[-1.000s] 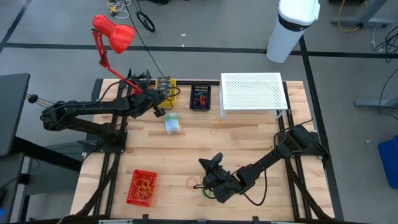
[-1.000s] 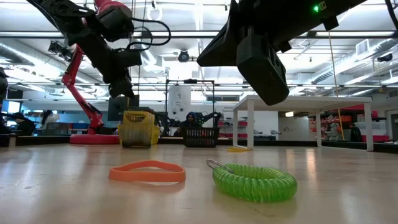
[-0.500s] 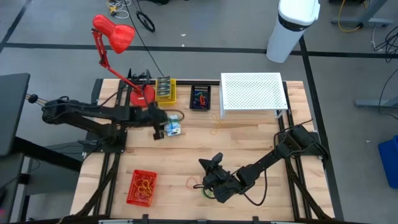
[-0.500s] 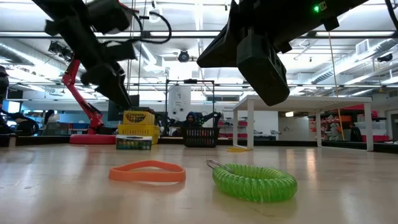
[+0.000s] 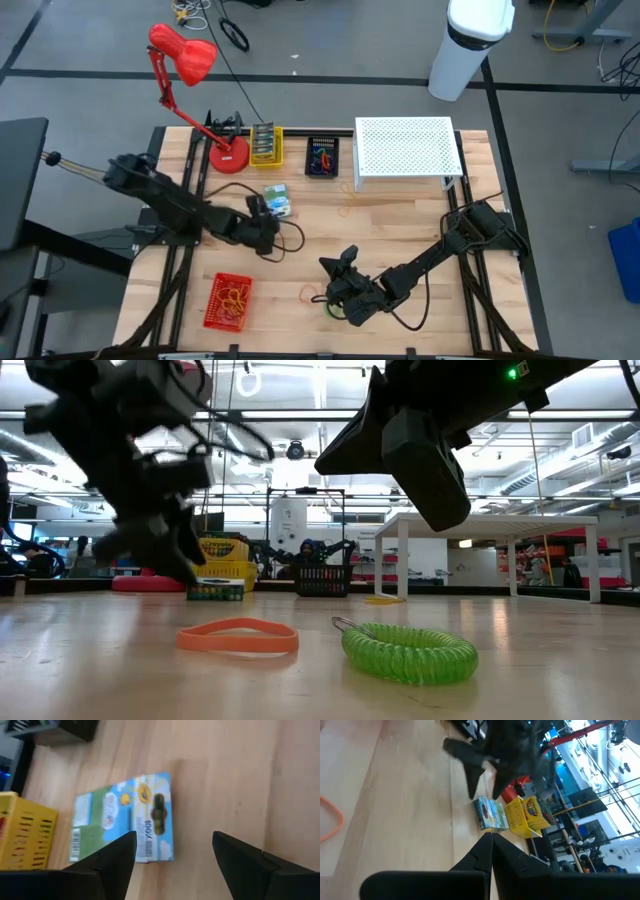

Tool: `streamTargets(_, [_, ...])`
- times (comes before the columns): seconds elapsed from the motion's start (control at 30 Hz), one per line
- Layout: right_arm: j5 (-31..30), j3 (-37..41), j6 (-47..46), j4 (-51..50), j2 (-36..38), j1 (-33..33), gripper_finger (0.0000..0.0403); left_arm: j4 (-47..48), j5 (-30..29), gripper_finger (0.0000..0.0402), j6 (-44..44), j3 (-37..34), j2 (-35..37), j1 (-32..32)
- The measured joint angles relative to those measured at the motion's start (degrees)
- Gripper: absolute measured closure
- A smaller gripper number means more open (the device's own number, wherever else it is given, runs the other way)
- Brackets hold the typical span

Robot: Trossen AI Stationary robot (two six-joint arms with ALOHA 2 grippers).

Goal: Pick & Place Office Desk Supplies
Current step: Put the yellow crayon box into the yellow bin

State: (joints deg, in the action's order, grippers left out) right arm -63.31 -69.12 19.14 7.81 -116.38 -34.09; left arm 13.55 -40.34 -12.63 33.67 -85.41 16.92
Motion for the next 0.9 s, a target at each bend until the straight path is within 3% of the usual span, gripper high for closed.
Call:
streamTargets(0.17, [0.00,0.00,0.15,0.00,0.00,-0.02,0.0391,-1.13,-2.50,0.0146,-1.21,0.29,-5.74,-1.90])
streamTargets(0.27, [-0.02,0.00,0.15,0.00,0.00,-0.01,0.0391,-0.67,-3.68,0.0176,-1.08,0.96,-6.58,-3.22])
streamTargets(0.6, [-0.04,0.00,0.20,-0.31,0.00,-0.02,0.0391,7.82,-11.73,0.0387,4.02,6.61,-6.64,-5.78])
streamTargets(0.9, [-0.04,0.00,0.40,-0.31,0.00,0.00,0.0391,23.91,-17.90,0.0397,5.12,14.49,-2.96,-6.67])
